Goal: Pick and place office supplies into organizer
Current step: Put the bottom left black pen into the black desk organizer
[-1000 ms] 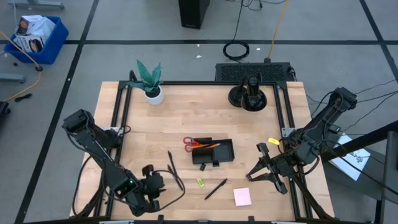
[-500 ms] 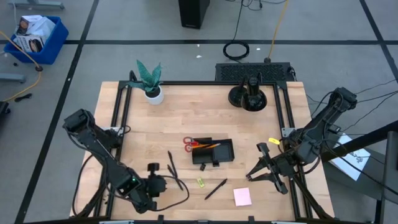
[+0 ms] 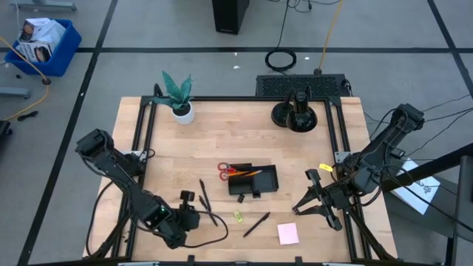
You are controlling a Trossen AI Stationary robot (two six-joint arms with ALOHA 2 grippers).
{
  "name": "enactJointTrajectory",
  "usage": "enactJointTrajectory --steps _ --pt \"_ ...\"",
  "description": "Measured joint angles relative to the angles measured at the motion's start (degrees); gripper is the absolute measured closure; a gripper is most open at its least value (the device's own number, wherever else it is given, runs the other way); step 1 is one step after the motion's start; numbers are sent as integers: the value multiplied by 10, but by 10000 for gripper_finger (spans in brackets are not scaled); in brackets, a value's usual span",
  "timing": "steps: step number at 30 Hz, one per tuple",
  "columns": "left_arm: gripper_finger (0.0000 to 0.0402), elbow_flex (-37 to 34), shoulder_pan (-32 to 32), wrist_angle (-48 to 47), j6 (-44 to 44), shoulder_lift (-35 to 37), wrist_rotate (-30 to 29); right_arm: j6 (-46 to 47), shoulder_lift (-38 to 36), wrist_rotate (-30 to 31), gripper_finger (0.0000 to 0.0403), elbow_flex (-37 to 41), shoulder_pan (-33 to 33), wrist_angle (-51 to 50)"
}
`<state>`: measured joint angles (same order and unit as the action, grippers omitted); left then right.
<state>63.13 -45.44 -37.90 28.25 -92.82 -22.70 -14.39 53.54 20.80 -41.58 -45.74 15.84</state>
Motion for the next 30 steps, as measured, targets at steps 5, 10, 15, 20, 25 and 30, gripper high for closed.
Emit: enactJointTrajectory --steps 5,10,15,20,25,30 --pt "314 0 11 0 -31 -4 5 -15 0 1 314 0 0 6" --pt "314 0 22 6 -28 -34 30 -36 0 1 314 0 0 30" --pt "314 0 30 18 -26 -64 55 -55 0 1 314 0 0 44" --pt "314 0 34 28 -36 -83 44 -59 0 1 314 0 0 47" --pt "314 0 40 45 -77 -102 45 -59 0 1 314 0 0 54" --pt "314 0 52 50 -98 -109 47 -59 0 1 314 0 0 58"
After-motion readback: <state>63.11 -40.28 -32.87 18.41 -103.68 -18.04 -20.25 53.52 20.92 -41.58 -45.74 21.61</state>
